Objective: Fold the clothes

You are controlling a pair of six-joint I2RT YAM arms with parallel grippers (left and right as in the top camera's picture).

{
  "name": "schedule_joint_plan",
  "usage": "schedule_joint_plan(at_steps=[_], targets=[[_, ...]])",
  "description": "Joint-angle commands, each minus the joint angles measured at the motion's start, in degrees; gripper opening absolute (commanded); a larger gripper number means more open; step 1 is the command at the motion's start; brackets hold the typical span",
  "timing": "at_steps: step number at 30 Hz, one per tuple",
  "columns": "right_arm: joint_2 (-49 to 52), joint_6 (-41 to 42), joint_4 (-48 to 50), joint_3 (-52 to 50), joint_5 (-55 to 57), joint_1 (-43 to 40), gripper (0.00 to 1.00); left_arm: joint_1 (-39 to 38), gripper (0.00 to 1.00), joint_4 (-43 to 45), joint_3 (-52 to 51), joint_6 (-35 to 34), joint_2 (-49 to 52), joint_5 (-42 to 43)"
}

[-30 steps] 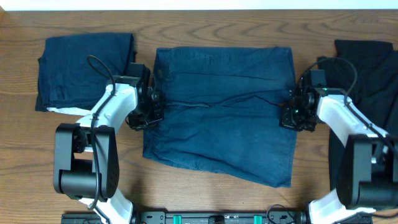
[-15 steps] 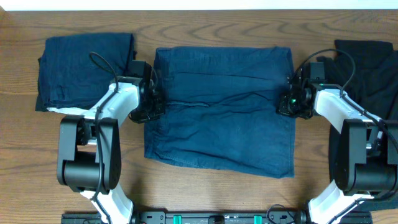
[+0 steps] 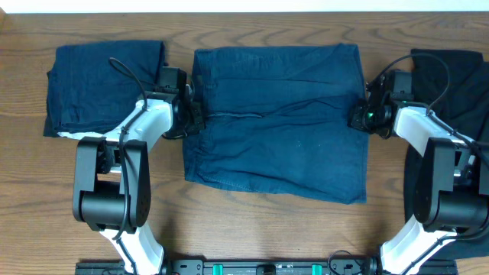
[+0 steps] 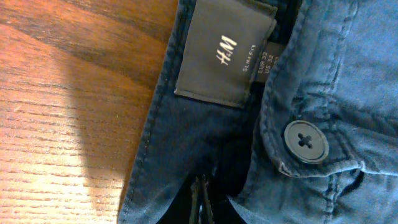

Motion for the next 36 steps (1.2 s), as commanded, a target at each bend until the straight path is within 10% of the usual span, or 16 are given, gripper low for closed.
schedule_joint_plan(at_steps=[1, 10, 19, 27, 31, 36], targets=[[2.1, -2.8, -3.4, 2.8, 5.6, -1.6, 0.04, 0.2, 0.06, -1.7, 0.4, 2.3, -0.8, -2.0], [-4.2, 1.7, -31.2, 18.1, 4.4, -1.5, 0.31, 0.2, 0.07, -8.4, 0.5, 2.1, -19.3, -2.0], [-7.0, 4.9, -57.3, 15.9, 1.1, 0.2, 0.35, 0.2, 0.27, -14.3, -0.5, 0.7, -23.3, -2.0], [-18.8, 9.7, -57.4, 2.5, -1.4, 0.4, 0.43, 0.2, 0.42, -13.4, -2.2, 0.7, -22.9, -2.1], [-24.7, 13.0, -55.0, -4.8, -1.3, 0.4, 0.75, 0.2, 0.47, -13.0, -2.2, 0.7, -22.8, -2.1], [-26.1, 14.1, -52.6, -9.9, -1.1, 0.4, 0.72, 0.2, 0.47, -13.0, -2.3, 0.7, -22.7, -2.0]])
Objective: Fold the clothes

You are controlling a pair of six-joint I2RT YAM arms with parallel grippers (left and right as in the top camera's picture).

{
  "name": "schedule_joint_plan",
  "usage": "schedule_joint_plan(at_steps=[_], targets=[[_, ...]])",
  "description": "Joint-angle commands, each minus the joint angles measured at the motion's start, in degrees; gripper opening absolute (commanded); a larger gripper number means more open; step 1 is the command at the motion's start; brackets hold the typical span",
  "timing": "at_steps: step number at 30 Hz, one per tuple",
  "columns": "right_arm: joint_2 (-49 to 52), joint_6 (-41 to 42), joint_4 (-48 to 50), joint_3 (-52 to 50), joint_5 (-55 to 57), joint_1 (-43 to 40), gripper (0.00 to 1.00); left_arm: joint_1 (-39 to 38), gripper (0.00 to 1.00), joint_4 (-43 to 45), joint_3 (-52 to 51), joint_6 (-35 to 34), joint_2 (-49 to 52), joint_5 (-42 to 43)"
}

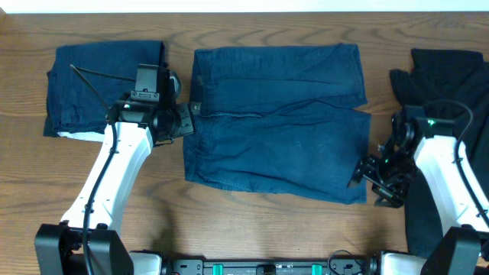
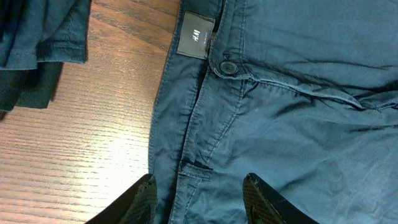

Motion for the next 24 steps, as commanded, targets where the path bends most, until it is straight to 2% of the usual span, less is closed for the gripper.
schedule_joint_plan(at_steps=[1, 3, 12, 24], targets=[[-0.6, 2.5, 1.7, -3.5, 0.0, 0.3, 0.70, 0.2, 0.47, -0.1, -0.8, 0.1, 0.7, -0.7], [-0.6, 3.9, 3.1, -5.6, 0.9, 0.0, 0.67, 0.2, 0.47, -0.3, -0.9, 0.1, 0.7, -0.7], [-0.6, 5.8, 11.6, -12.4, 1.0, -2.3, 0.62, 0.2, 0.47, -0.7, -0.9, 0.1, 0.7, -0.7], [-0.6, 8.2, 21.7, -15.9, 1.0, -3.6, 0.52, 0.2, 0.47, -0.7, -0.9, 0.1, 0.7, -0.7]])
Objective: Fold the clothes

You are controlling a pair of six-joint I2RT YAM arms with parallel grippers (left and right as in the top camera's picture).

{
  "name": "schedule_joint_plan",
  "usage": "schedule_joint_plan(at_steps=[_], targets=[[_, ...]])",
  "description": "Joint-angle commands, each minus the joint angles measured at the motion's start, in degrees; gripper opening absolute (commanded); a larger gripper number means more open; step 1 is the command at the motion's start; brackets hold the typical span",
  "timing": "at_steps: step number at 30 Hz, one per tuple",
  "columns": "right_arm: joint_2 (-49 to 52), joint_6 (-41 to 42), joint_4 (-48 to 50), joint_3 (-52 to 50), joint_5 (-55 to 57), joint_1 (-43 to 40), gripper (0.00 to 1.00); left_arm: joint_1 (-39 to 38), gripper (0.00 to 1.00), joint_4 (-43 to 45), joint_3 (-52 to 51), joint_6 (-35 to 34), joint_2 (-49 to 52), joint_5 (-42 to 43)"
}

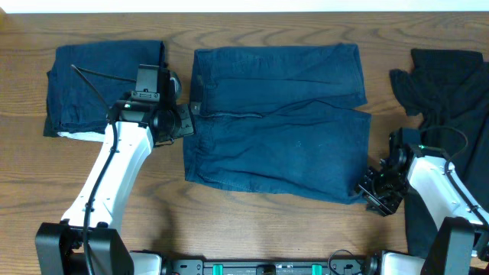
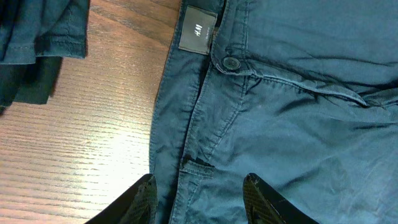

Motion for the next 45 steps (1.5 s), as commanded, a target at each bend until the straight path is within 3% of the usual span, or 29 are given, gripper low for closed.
schedule_joint_plan(at_steps=[1, 13, 17, 20, 24, 27, 45], targets=[[-0.6, 1.7, 2.6, -2.2, 0.4, -0.5, 0.52, 0.2, 0.47, -0.1, -0.9, 0.1, 0.4, -0.7], [-0.6, 2.0, 8.8, -4.9, 7.9, -0.5, 0.46, 0.2, 0.47, -0.1, -0.9, 0.1, 0.4, -0.7], [-0.6, 2.0, 8.9, -4.9, 8.0, -0.5, 0.33, 0.2, 0.47, -0.1, -0.9, 0.1, 0.4, -0.7], [-0.6, 2.1, 8.9, -4.9, 7.9, -0.5, 0.29, 0.2, 0.47, -0.1, -0.9, 0.1, 0.4, -0.7], [-0.6, 2.1, 9.0, -4.9, 7.9, -0.5, 0.31, 0.2, 0.47, -0.1, -0.9, 0.1, 0.4, -0.7], [-0.6, 2.1, 9.9, -4.9, 7.9, -0.5, 0.45, 0.2, 0.47, -0.1, -0.9, 0.1, 0.4, -0.7], [-0.6, 2.0, 17.9, -4.9, 3.3, -0.5, 0.39, 0.2, 0.47, -0.1, -0.9, 0.1, 0.4, -0.7]])
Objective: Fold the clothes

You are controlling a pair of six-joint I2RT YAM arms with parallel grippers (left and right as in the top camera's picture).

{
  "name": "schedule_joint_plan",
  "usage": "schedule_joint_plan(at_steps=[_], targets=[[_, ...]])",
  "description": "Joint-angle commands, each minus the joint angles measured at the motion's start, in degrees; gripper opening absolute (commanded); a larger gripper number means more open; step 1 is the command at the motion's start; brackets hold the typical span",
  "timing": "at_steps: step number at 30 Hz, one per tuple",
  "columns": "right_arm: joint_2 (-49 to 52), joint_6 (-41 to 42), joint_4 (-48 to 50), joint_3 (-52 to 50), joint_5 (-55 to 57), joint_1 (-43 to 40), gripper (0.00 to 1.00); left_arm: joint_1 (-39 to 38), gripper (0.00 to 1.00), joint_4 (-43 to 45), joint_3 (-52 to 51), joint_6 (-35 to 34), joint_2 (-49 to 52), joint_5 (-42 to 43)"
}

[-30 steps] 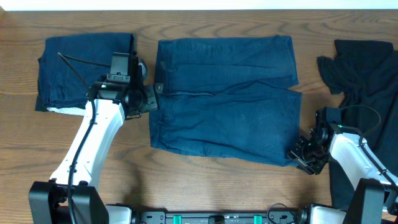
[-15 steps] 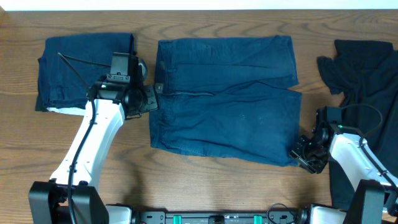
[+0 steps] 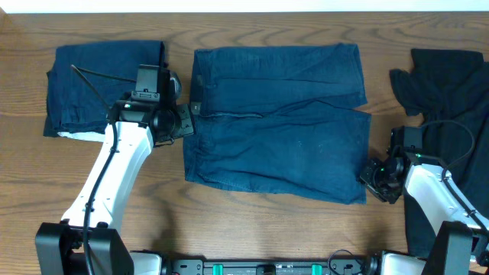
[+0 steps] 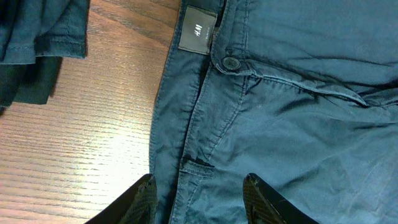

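Dark blue jeans (image 3: 279, 122) lie folded flat in the middle of the table, waistband to the left. The left wrist view shows their grey label (image 4: 198, 31) and button (image 4: 231, 63). My left gripper (image 3: 182, 122) hovers over the waistband's left edge, open (image 4: 199, 190), with one finger over wood and the other over denim. My right gripper (image 3: 380, 180) sits low beside the jeans' lower right corner, just off the hem. Its jaws are too dark to read.
A folded dark blue garment (image 3: 103, 84) lies at the far left, its edge showing in the left wrist view (image 4: 37, 31). A crumpled black garment (image 3: 451, 84) lies at the right, behind my right arm. Bare wood table (image 3: 252, 229) runs along the front.
My right gripper has shifted slightly up and in toward the jeans' lower right corner. The left gripper and the jeans have not moved.
At first both grippers were low at the jeans' left and right edges, the left one right on the waistband by the label. Then the left was raised and open over the waistband and the right was near the lower right corner, where it has stayed.
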Motion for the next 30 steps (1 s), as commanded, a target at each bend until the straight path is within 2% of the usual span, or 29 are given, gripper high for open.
schedule_joint_plan(at_steps=[1, 8, 18, 24, 27, 30], targets=[[0.8, -0.1, 0.4, -1.0, -3.6, -0.5, 0.39, 0.2, 0.47, -0.1, -0.9, 0.1, 0.4, -0.7], [0.8, -1.8, -4.6, -1.0, -4.3, -0.5, 0.41, 0.2, 0.47, -0.2, -0.9, 0.1, 0.4, -0.7], [0.8, -2.1, -5.8, -1.0, -3.9, -0.5, 0.41, 0.2, 0.47, -0.2, -0.9, 0.1, 0.4, -0.7], [0.8, -2.3, -9.5, -1.0, -3.2, -0.5, 0.45, 0.2, 0.47, -0.2, -0.9, 0.1, 0.4, -0.7], [0.8, -2.3, -10.3, -1.0, -4.3, -0.5, 0.52, 0.2, 0.47, -0.2, -0.9, 0.1, 0.4, -0.7], [0.8, -2.3, -10.0, -1.0, -3.7, -0.5, 0.52, 0.2, 0.47, -0.2, -0.9, 0.1, 0.4, -0.7]])
